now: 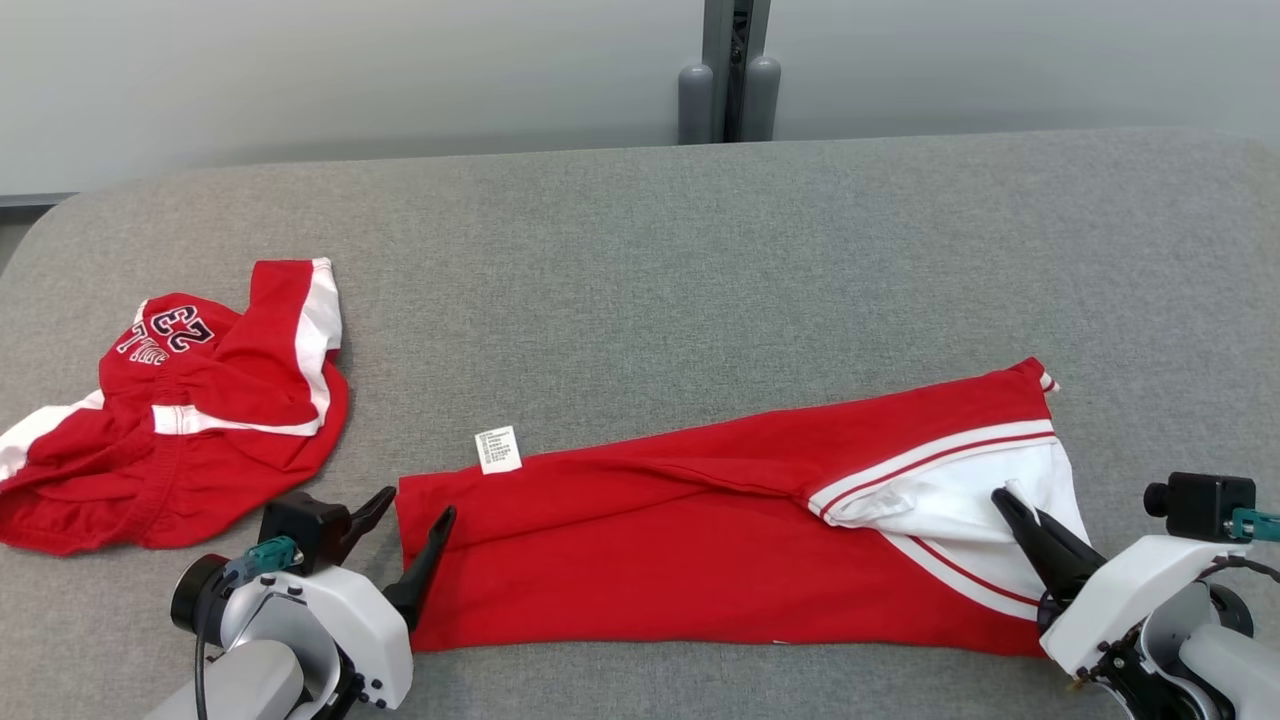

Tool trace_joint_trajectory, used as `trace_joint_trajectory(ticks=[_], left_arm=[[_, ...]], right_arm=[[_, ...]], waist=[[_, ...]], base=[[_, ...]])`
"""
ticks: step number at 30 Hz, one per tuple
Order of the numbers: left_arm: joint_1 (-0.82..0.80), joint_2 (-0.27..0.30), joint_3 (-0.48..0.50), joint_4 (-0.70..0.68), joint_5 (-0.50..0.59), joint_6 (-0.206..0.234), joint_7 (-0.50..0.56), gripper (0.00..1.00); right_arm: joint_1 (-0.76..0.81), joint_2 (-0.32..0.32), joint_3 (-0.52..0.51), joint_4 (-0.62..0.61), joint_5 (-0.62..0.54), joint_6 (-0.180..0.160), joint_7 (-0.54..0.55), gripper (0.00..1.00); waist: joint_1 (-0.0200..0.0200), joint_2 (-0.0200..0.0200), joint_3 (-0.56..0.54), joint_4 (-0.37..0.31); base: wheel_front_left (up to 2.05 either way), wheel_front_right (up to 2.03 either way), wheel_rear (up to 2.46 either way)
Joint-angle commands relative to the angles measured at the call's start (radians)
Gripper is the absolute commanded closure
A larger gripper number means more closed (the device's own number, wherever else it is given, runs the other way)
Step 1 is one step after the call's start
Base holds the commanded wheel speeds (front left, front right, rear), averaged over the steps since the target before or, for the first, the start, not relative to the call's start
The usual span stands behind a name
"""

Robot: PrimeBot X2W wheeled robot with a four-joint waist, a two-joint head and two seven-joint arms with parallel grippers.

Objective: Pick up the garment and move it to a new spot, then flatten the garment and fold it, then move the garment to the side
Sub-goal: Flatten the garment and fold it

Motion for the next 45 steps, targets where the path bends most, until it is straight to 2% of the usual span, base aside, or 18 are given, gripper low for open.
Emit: trace_joint_trajectory(ticks=[1,2,3,4,5,12,19,26,33,41,45], left_arm=[[0.010,0.002,0.008,-0.002,-0.011,0.006,-0.002,0.00],[0.010,0.002,0.008,-0.002,-0.011,0.006,-0.002,0.00],[0.014,0.002,0.009,-0.002,-0.012,0.006,-0.002,0.00],[0.017,0.004,0.010,-0.002,-0.014,0.007,-0.003,0.00],[0.018,0.006,0.012,-0.002,-0.016,0.008,-0.003,0.00],[0.032,0.013,0.034,-0.021,-0.027,0.026,-0.006,0.00],[0.062,0.025,0.063,-0.077,-0.038,0.061,-0.008,0.00],[0.090,0.045,0.092,-0.152,-0.039,0.100,-0.009,0.00],[0.123,0.050,0.142,-0.235,-0.043,0.148,-0.010,0.00],[0.186,0.028,0.239,-0.301,-0.025,0.199,-0.010,0.00],[0.212,0.008,0.288,-0.317,-0.012,0.207,-0.010,0.00]], right_arm=[[0.020,-0.004,-0.012,0.004,0.002,0.000,-0.007,0.75],[0.020,-0.004,-0.012,0.004,0.002,0.000,-0.007,0.75],[0.026,-0.003,-0.018,0.004,0.002,0.000,-0.007,0.52],[0.030,-0.003,-0.024,0.005,0.001,0.000,-0.007,0.09],[0.035,-0.003,-0.031,0.005,0.001,0.000,-0.007,0.00],[0.077,-0.007,-0.054,-0.002,0.009,0.000,-0.007,0.00],[0.117,-0.007,-0.100,-0.025,0.000,0.000,-0.007,0.00],[0.166,-0.008,-0.210,-0.059,-0.044,0.000,-0.006,0.00],[0.232,0.062,-0.408,-0.046,-0.157,0.000,-0.006,0.00],[0.298,0.209,-0.644,-0.025,-0.335,0.000,-0.006,0.00],[0.327,0.273,-0.738,-0.015,-0.437,0.000,-0.006,0.00]], waist=[[0.0000,-0.0001,-0.005,0.006],[0.0000,-0.0001,-0.005,0.006],[0.0000,-0.0001,-0.006,0.008],[0.0000,-0.0001,-0.008,0.010],[0.0000,-0.0001,-0.009,0.012],[0.0000,-0.0001,-0.018,0.019],[0.0000,-0.0001,-0.026,0.014],[0.0000,-0.0001,-0.029,0.005],[0.0000,-0.0001,-0.036,-0.004],[0.0000,-0.0001,-0.040,-0.006],[0.0000,-0.0001,-0.042,0.000]], base=[[0.00,0.00,0.00],[0.00,0.00,0.00],[0.00,0.00,0.00],[0.00,0.00,0.00],[0.00,0.00,0.00],[0.00,0.00,0.00],[0.00,0.00,0.00],[0.00,0.00,0.00],[0.00,0.00,0.00],[0.00,0.00,0.00],[0.00,0.00,0.00]])
